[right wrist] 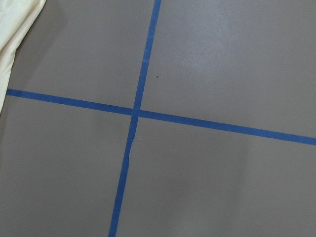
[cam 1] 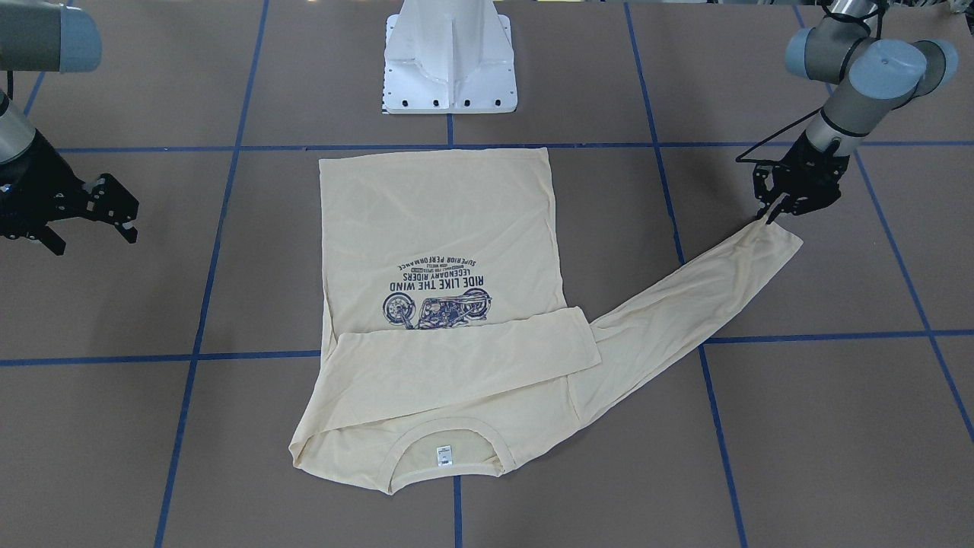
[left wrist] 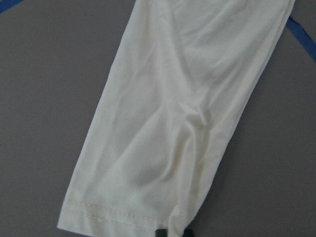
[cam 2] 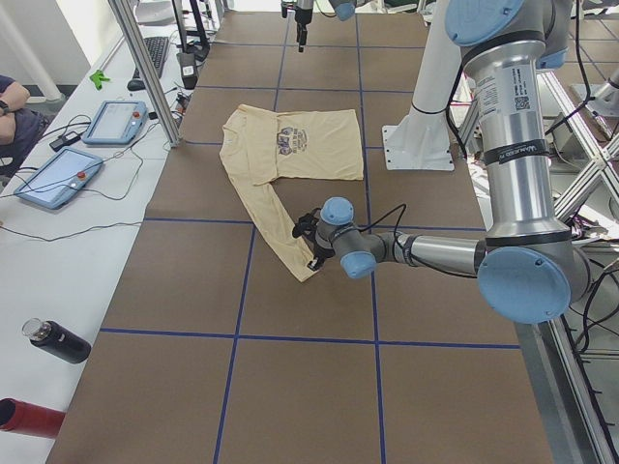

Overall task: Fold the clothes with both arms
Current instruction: 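Fold the other sleeve across the shirt body with the left gripper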

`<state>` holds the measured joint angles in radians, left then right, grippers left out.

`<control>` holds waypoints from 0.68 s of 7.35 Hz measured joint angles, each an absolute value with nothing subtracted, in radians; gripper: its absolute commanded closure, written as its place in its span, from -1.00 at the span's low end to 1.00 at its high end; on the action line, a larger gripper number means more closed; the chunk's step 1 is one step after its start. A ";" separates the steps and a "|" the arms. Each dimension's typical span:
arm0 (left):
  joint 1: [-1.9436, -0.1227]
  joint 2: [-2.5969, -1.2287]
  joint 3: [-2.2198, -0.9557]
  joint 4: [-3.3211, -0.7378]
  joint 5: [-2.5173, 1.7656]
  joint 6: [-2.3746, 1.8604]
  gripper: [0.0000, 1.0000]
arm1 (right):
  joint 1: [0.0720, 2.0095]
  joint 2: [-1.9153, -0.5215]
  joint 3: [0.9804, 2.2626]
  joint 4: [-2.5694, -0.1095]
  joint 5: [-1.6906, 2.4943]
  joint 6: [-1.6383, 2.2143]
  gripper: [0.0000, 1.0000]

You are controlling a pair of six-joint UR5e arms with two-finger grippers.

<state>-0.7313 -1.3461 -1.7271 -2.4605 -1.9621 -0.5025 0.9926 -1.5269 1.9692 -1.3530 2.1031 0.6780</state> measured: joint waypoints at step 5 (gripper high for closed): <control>-0.748 -1.426 -1.902 -2.226 -1.959 -0.496 1.00 | 0.992 -1.522 1.964 -1.353 2.103 0.679 -0.99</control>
